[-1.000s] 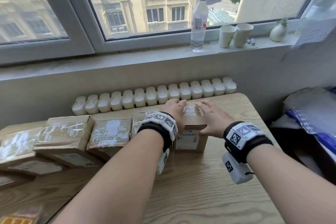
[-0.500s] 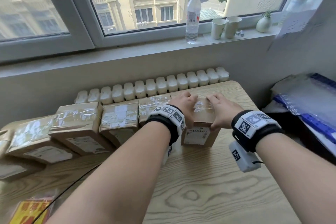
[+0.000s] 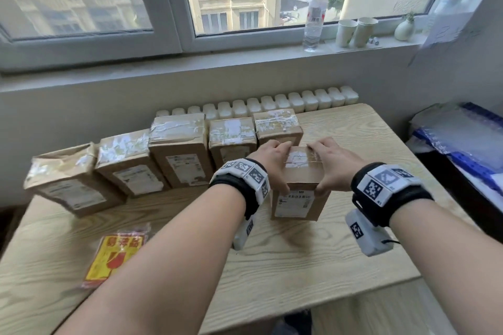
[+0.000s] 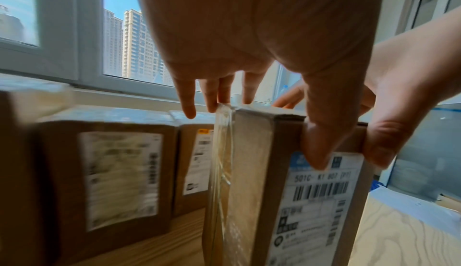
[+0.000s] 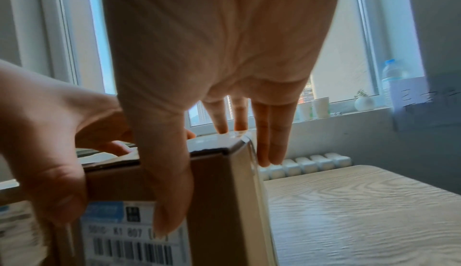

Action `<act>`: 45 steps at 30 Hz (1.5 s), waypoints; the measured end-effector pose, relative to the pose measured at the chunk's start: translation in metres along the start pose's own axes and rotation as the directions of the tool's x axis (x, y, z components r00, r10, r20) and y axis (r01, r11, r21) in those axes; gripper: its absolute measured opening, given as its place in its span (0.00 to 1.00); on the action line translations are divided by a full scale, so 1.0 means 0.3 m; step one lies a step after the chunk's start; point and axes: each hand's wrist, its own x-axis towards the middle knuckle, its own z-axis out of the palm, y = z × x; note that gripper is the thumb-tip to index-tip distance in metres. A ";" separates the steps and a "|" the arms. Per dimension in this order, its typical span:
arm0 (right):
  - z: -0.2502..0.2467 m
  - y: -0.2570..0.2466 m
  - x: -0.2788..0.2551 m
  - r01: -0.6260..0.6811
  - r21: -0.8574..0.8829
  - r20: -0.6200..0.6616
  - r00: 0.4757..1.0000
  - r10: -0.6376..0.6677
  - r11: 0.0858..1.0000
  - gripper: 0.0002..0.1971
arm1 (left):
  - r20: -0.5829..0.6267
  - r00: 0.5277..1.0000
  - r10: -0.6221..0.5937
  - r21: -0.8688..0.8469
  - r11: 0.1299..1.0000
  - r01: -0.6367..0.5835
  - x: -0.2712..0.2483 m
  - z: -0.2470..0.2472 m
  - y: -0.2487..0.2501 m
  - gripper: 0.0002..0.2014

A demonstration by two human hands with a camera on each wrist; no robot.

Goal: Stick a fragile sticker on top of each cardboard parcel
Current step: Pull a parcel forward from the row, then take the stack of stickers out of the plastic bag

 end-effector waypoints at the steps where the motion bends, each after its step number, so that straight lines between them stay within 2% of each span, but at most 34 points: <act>1: 0.016 -0.039 0.001 0.021 0.003 -0.003 1.000 -0.021 1.000 0.60 | -0.008 1.000 -0.022 -0.004 1.000 0.022 -0.033 0.003 -0.038 0.59; 8: 0.109 -0.280 0.071 0.179 -0.006 0.035 0.983 -0.179 0.984 0.61 | -0.044 0.979 -0.197 -0.035 0.980 0.195 -0.204 0.021 -0.256 0.60; 13: 0.135 -0.355 0.128 0.266 -0.020 0.056 0.963 -0.264 0.964 0.60 | -0.051 0.955 -0.291 -0.067 0.956 0.287 -0.248 0.026 -0.337 0.60; 23: 0.177 -0.358 0.175 0.349 -0.026 0.061 0.936 -0.347 0.937 0.59 | -0.106 0.926 -0.364 -0.220 0.916 0.335 -0.246 0.092 -0.369 0.58; 26: 0.172 -0.360 0.167 0.334 -0.001 0.096 0.938 -0.332 0.943 0.61 | -0.073 0.933 -0.352 -0.217 0.919 0.329 -0.251 0.101 -0.386 0.61; 28: 0.151 -0.381 0.155 0.333 -0.007 0.075 0.940 -0.332 0.943 0.60 | -0.066 0.935 -0.350 -0.222 0.918 0.328 -0.269 0.080 -0.399 0.61; 30: 0.122 -0.425 0.140 0.384 -0.005 -0.067 0.921 -0.383 0.923 0.50 | -0.117 0.926 -0.358 -0.257 0.912 0.320 -0.306 0.040 -0.417 0.56; 33: 0.080 -0.539 0.113 0.498 0.100 -0.316 0.837 -0.447 0.861 0.25 | -0.197 0.868 -0.456 -0.323 0.866 0.382 -0.391 -0.014 -0.493 0.40; 35: 0.077 -0.633 0.096 0.564 0.164 -0.350 0.800 -0.487 0.809 0.14 | -0.182 0.831 -0.526 -0.313 0.832 0.459 -0.455 -0.026 -0.567 0.30; 39: 0.154 -0.804 0.086 0.610 0.170 -0.191 0.791 -0.581 0.774 0.12 | -0.146 0.785 -0.602 -0.298 0.783 0.546 -0.573 -0.010 -0.718 0.20; 45: 0.361 -0.978 0.134 0.471 0.103 0.110 0.870 -0.481 0.876 0.16 | -0.053 0.709 -0.704 -0.321 0.684 0.655 -0.691 0.109 -0.953 0.19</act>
